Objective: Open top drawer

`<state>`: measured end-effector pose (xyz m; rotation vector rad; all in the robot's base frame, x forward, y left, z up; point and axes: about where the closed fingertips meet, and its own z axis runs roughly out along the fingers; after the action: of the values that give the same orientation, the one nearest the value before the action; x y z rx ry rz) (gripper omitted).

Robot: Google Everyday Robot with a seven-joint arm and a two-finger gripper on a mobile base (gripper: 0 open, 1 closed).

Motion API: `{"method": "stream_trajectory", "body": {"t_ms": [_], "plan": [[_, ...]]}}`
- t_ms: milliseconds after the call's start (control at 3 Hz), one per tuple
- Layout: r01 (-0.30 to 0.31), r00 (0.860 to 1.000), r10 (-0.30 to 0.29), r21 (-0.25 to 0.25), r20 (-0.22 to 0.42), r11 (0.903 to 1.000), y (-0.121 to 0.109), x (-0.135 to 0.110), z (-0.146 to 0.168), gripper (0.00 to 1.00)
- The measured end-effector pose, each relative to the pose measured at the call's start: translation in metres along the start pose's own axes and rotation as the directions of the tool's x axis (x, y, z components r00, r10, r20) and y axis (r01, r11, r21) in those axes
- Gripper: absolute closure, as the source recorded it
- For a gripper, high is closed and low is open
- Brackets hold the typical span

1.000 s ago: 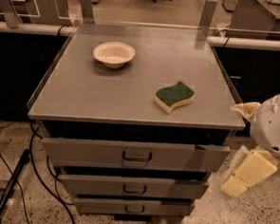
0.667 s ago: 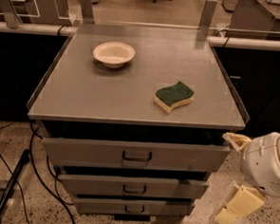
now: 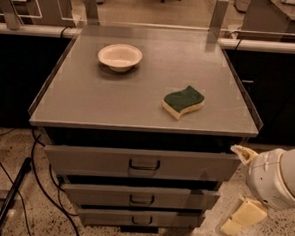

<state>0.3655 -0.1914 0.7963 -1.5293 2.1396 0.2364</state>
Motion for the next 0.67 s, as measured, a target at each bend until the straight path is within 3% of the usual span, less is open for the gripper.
{"method": "stream_trajectory", "body": {"t_ms": [667], "plan": [[0.055,0.994,-0.056,0.014,0.092,0.9984,-0.017,0.017,0.052,0.0]]}}
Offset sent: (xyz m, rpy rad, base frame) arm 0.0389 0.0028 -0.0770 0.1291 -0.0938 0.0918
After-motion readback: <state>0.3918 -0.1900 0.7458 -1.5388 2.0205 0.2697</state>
